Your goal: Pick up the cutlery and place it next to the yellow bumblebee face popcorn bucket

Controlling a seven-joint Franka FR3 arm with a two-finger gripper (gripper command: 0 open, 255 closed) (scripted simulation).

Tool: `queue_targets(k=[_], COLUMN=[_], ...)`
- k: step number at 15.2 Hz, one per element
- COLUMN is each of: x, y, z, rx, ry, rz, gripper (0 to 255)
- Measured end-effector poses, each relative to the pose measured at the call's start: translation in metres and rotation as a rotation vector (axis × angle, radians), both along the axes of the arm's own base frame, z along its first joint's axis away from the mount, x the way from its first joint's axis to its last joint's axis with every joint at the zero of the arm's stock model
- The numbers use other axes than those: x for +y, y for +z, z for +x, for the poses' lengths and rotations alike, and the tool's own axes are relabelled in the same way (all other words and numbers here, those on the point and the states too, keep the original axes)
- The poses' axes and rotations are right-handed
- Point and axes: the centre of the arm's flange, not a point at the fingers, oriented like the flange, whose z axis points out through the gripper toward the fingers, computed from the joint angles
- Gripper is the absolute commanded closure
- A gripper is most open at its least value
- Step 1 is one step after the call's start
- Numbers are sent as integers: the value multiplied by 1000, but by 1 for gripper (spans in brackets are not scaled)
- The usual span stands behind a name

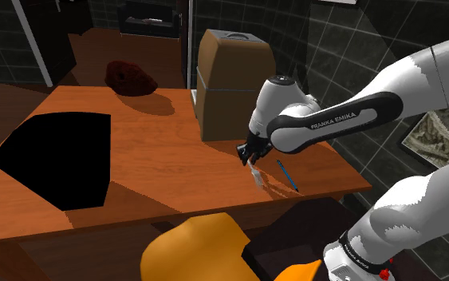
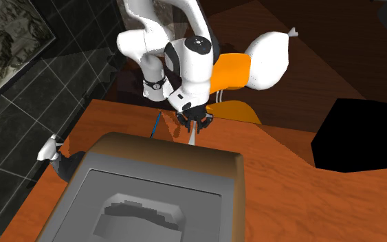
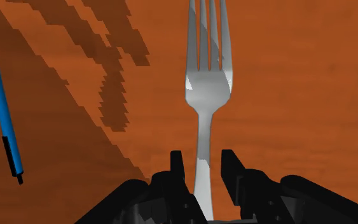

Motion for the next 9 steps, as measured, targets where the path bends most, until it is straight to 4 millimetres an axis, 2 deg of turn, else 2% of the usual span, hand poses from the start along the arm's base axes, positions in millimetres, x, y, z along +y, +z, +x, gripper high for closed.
queue_targets(k=[9], x=[1], y=[49], z=[0], rx=[0], ry=[0], rz=[0], gripper=[255])
